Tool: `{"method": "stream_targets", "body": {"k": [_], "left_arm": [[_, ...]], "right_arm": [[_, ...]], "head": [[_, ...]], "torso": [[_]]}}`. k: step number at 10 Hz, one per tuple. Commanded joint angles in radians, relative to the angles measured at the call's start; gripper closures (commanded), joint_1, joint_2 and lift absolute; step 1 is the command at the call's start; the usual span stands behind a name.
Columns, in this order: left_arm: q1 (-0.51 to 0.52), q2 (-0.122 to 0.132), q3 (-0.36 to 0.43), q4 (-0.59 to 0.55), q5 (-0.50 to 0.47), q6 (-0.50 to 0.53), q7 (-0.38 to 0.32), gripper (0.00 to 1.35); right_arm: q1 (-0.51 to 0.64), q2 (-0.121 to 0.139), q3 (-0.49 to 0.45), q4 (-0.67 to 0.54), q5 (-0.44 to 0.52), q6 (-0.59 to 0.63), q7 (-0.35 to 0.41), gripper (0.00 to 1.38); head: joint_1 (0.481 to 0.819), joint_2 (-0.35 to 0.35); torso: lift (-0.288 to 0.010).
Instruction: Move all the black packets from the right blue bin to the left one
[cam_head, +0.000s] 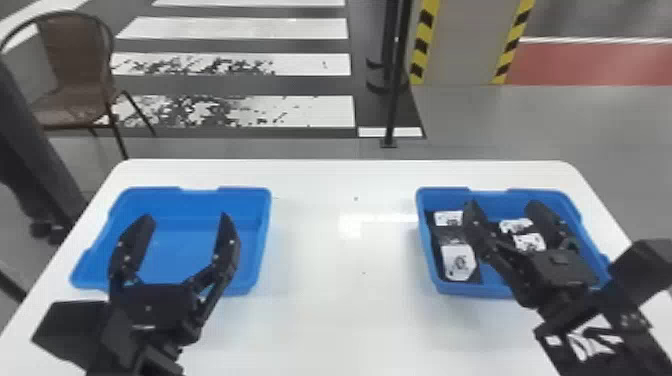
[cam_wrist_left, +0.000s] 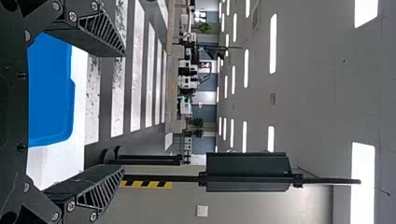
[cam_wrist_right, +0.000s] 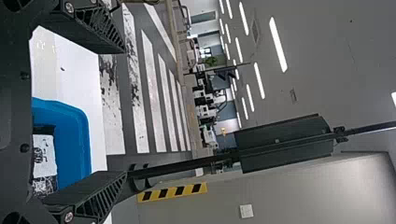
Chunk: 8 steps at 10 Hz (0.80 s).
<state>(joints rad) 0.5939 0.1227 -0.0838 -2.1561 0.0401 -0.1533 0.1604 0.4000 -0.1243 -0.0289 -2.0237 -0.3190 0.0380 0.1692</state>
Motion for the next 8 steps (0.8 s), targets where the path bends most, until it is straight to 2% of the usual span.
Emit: {"method": "stream_targets", "body": {"k": [1,6,8], "left_arm": [[0.002,0.000,0.000,0.000,0.000,-0.001,-0.001,0.19],[0.002,-0.002,0.004,0.000,0.000,-0.004,-0.001,0.18],[0.002,-0.002,0.006,0.000,-0.002,-0.006,-0.001,0.19]], "right_arm": [[0.000,0.000,0.001,0.000,0.000,-0.001,-0.001,0.09],[0.000,0.000,-0.001,-0.010,-0.008,0.013,-0.001,0.09],[-0.037,-0.015,-0.005,-0.044,-0.008,0.193,0.001,0.09]], "head": [[0.695,0.005],[0.695,0.006],[0.695,0.010]], "torso": [[-0.140],[-0.140],[-0.140]]}}
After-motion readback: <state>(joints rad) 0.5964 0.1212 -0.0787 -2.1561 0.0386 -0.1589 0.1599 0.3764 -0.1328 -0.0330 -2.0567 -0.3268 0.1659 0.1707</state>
